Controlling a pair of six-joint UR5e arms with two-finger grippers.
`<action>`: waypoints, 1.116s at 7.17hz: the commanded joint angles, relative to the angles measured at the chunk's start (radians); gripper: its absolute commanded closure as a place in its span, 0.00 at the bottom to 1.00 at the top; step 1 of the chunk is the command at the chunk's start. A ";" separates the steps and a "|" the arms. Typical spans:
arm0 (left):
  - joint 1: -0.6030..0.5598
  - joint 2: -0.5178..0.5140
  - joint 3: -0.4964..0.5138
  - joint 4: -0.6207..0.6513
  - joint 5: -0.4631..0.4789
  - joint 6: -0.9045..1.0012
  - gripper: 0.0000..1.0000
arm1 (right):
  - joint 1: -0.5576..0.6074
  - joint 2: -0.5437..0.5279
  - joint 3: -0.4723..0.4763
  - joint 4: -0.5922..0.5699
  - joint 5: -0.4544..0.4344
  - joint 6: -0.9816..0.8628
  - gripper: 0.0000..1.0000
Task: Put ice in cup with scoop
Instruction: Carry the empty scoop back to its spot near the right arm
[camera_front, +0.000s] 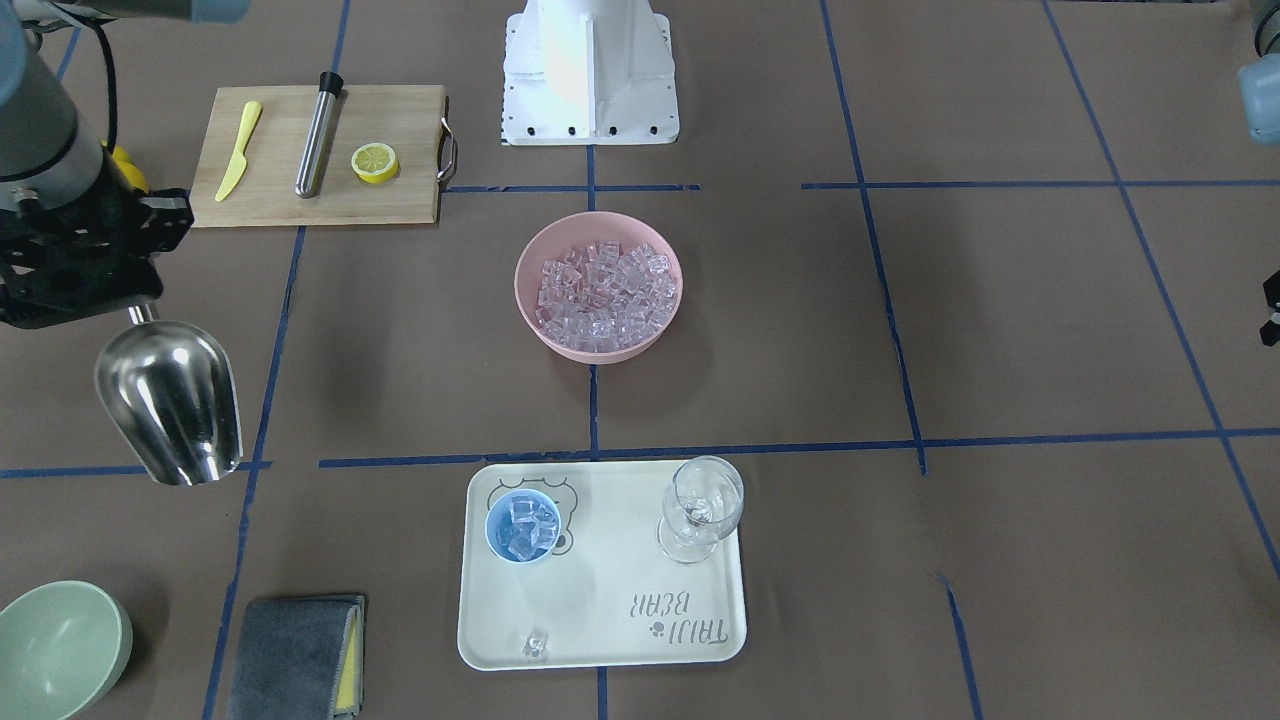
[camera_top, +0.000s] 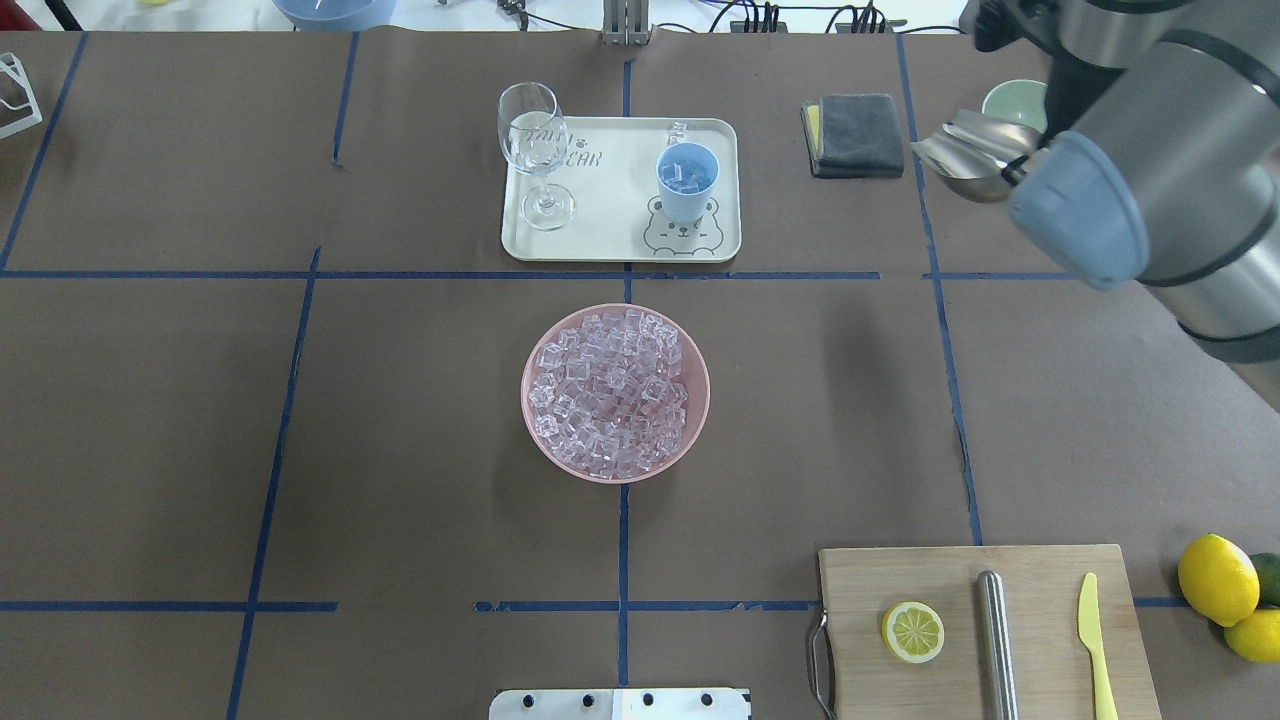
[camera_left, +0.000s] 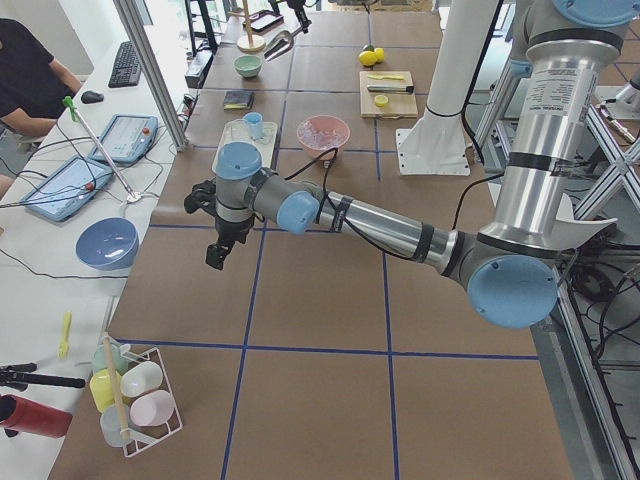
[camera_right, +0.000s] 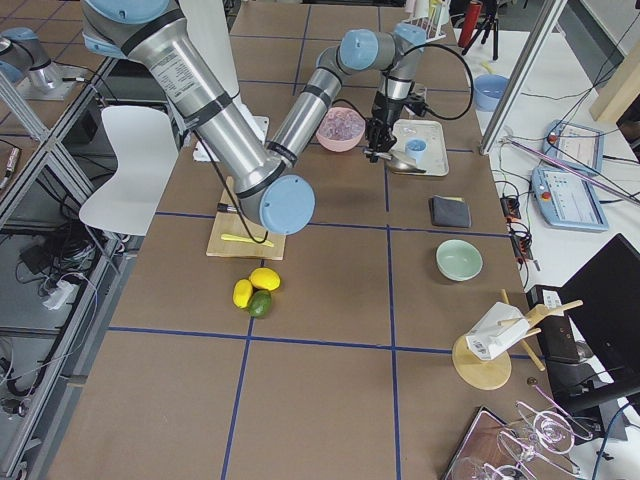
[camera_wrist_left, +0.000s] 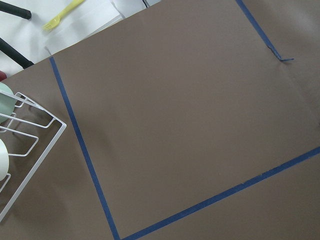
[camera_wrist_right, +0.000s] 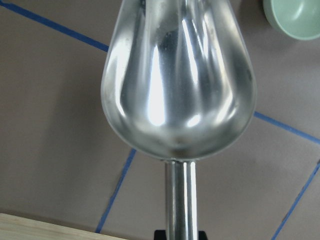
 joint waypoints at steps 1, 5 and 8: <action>0.000 0.004 0.010 0.003 0.000 -0.002 0.00 | 0.019 -0.188 0.119 0.066 0.017 0.117 1.00; 0.001 0.010 0.011 0.006 0.000 -0.002 0.00 | 0.001 -0.533 0.228 0.524 0.014 0.477 1.00; 0.001 0.007 0.013 0.006 0.000 -0.002 0.00 | -0.160 -0.715 0.179 0.941 -0.024 0.767 1.00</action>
